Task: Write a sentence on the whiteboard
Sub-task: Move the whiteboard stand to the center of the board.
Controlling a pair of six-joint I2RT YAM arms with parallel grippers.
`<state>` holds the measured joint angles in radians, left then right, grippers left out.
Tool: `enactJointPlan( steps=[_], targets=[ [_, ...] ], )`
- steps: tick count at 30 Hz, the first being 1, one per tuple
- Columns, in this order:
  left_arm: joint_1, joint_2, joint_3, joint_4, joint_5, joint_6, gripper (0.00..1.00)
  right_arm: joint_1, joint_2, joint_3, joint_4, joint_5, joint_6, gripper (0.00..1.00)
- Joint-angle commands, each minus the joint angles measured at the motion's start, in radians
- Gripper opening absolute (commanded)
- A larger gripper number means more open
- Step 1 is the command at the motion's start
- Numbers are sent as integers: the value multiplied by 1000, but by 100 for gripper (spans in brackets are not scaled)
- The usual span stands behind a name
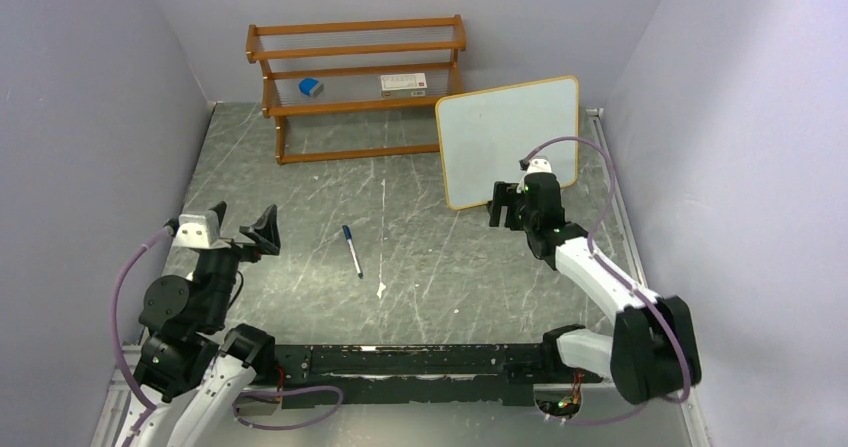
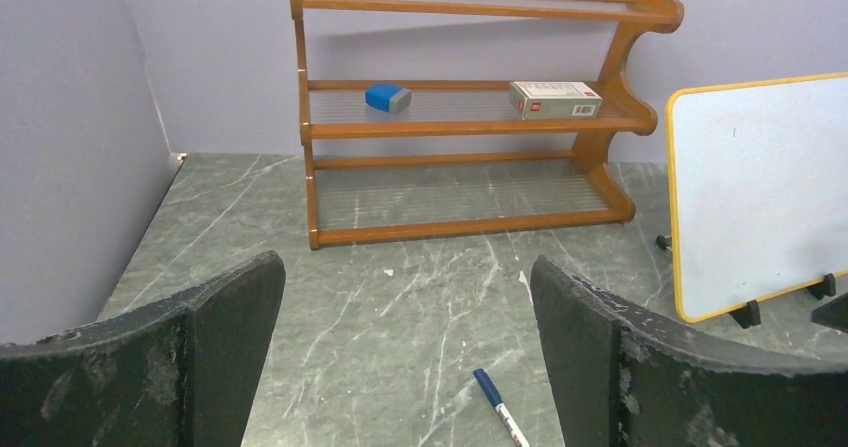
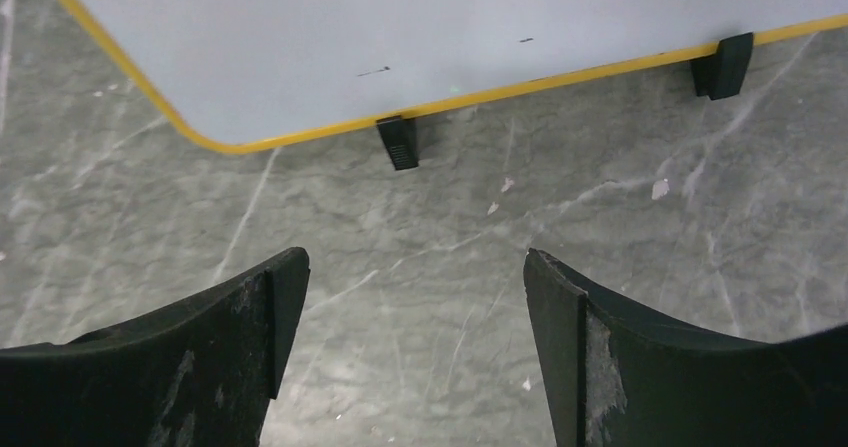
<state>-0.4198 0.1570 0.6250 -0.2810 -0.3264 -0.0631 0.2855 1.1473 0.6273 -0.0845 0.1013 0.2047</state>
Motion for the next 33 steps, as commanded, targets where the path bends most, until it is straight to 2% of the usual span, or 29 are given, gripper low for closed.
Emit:
enactJointPlan(
  steps=[1, 9, 21, 28, 33],
  targets=[
    [-10, -17, -11, 22, 11, 12, 98, -43, 120, 16, 152, -96, -33, 81],
    [-19, -18, -15, 26, 12, 15, 98, -43, 303, 51, 211, -140, -119, 68],
    [-20, -11, -18, 33, 7, 20, 98, -21, 484, 121, 306, -127, -218, 59],
    [-20, -8, -18, 32, 8, 22, 98, 29, 552, 142, 318, -55, -266, 43],
    [-20, -12, -18, 32, 15, 23, 98, 105, 559, 144, 302, 3, -292, 23]
  ],
)
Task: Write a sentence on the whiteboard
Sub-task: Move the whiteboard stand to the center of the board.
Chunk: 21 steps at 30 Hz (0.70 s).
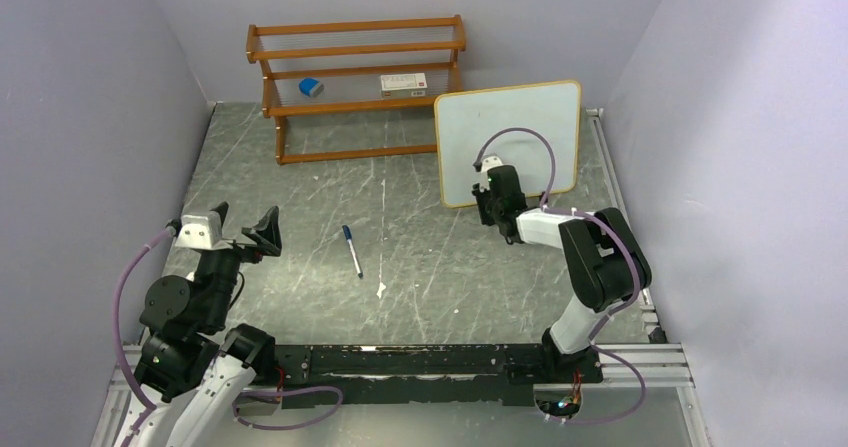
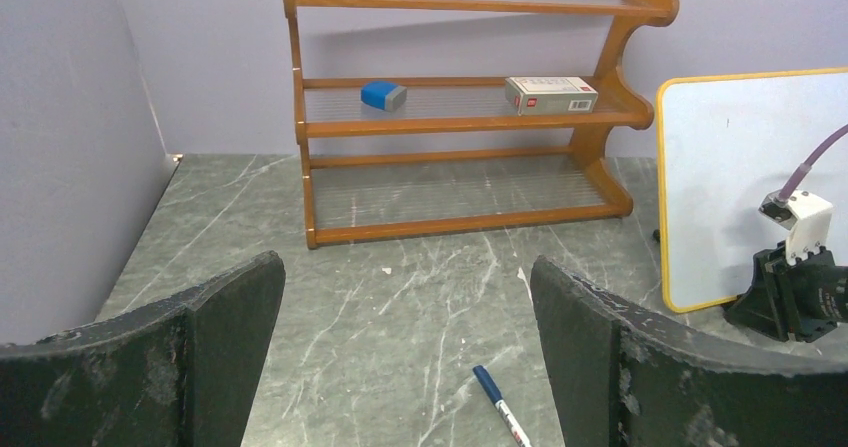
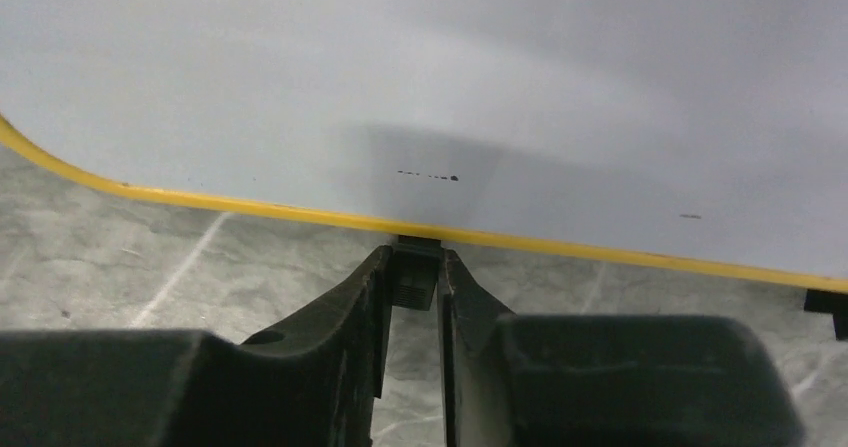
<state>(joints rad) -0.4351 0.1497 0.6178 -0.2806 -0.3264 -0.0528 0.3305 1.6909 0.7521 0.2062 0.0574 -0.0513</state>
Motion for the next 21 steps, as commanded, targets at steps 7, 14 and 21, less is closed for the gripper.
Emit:
enactJointPlan(
  steps=[7, 14, 21],
  targets=[
    [-5, -13, -10, 32, 16, 13, 98, 168, -15, 36, -89, 76, -53, 0],
    [-5, -20, -10, 28, 18, 10, 98, 226, -88, 21, -145, 16, 74, 0],
    [-5, -18, -9, 27, 21, 10, 98, 358, -145, -40, -130, 106, 190, 0]
  ],
)
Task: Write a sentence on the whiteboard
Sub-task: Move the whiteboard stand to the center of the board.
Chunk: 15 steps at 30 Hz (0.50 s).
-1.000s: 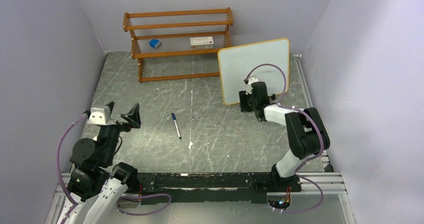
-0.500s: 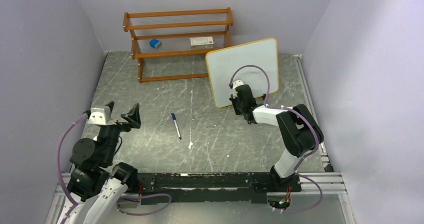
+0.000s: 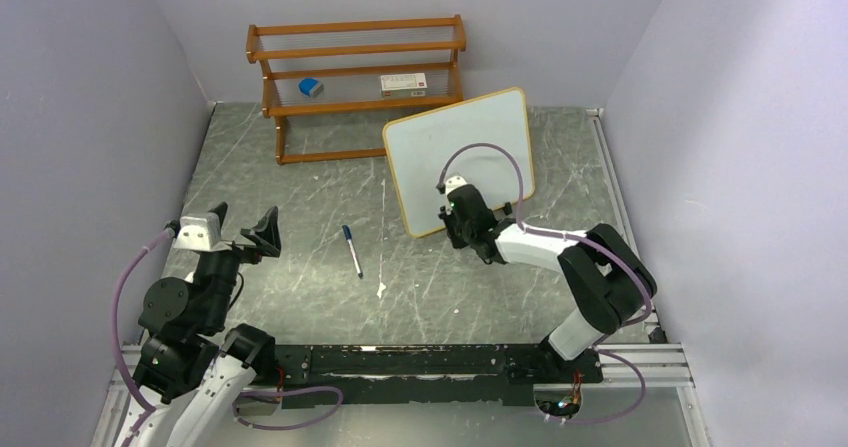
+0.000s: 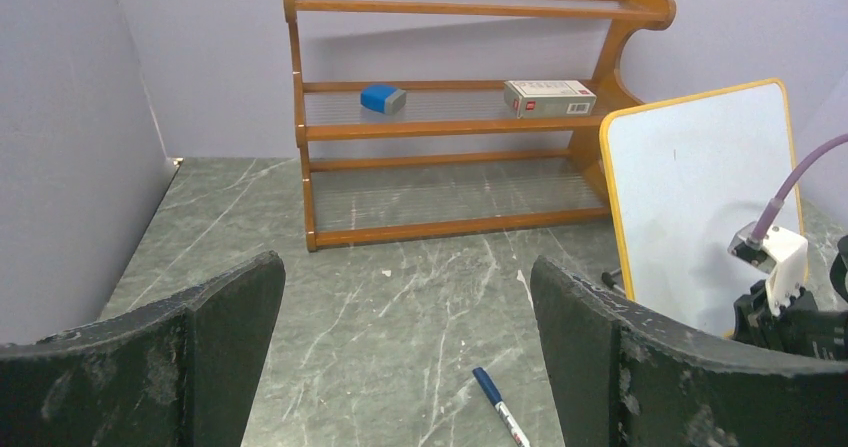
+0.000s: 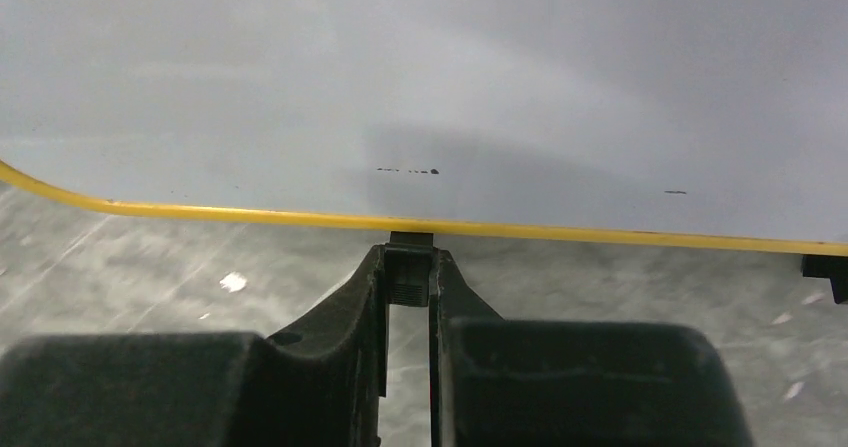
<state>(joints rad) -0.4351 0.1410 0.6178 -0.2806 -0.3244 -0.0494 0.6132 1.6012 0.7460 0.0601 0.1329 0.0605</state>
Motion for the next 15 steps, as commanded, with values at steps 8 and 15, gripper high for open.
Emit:
enactJointPlan(
  steps=[8, 15],
  targets=[
    [-5, -2, -8, 24, 18, 3, 98, 225, -55, -108, 81, 107, 177, 0],
    [-5, 15, -4, 20, 13, -6, 98, 345, -30, -111, 142, 184, 243, 0]
  ],
)
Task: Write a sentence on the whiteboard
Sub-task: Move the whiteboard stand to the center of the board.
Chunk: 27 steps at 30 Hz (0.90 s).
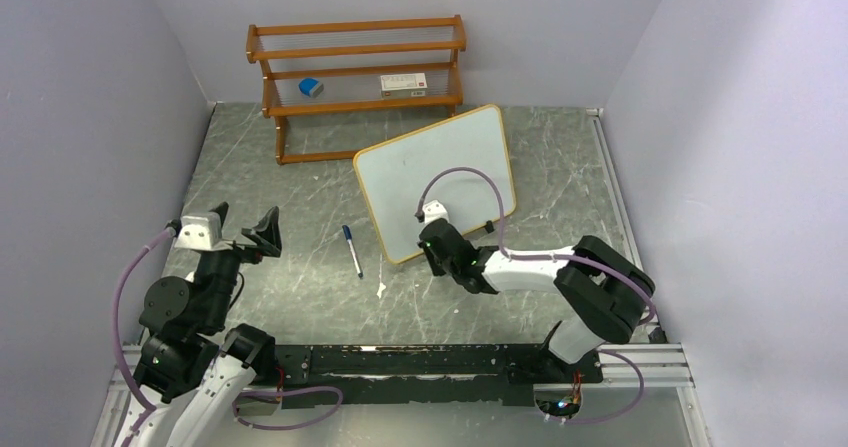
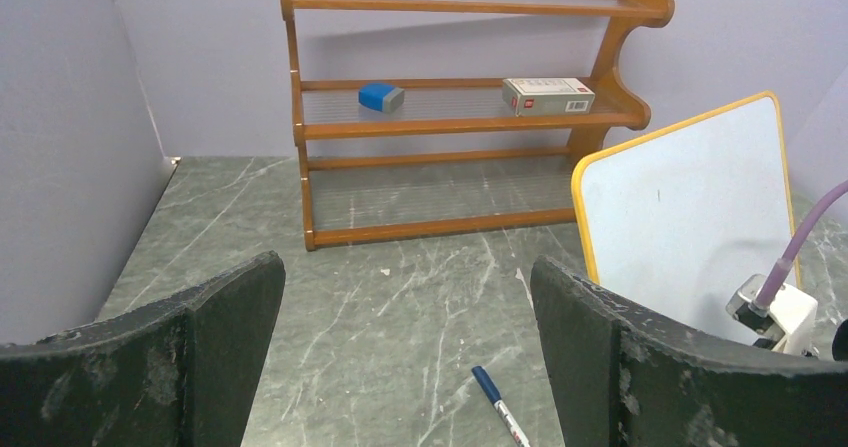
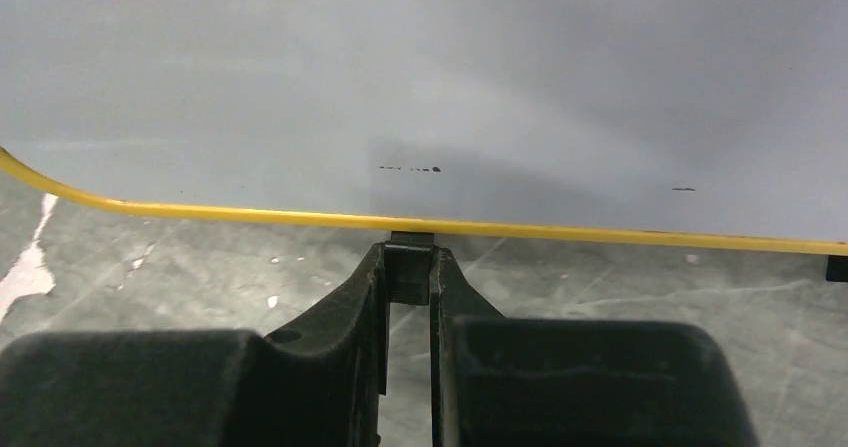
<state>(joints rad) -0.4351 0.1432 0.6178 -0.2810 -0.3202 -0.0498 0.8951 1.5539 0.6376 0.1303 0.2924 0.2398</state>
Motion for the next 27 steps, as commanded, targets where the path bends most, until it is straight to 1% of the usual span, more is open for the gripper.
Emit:
enactJointPlan(
  steps=[1, 6, 10, 21, 25, 26, 27],
  targets=[
    [-5, 15, -4, 21, 11, -5, 98, 83, 22, 6, 71, 32, 66, 0],
    [-5, 32, -1, 16, 4, -11, 98, 118, 43, 22, 44, 97, 130, 0],
    [-5, 47, 0, 13, 4, -20, 98, 135, 46, 14, 73, 110, 171, 0],
    [-5, 105, 14, 3, 1, -42, 98, 216, 69, 50, 54, 154, 225, 0],
    [-5, 128, 19, -2, 3, -49, 98, 223, 75, 51, 49, 185, 222, 0],
    [-5, 137, 22, -6, 3, -54, 98, 223, 72, 50, 47, 196, 222, 0],
    [-5, 146, 25, -10, 0, -62, 98, 223, 68, 48, 48, 205, 219, 4]
  ],
)
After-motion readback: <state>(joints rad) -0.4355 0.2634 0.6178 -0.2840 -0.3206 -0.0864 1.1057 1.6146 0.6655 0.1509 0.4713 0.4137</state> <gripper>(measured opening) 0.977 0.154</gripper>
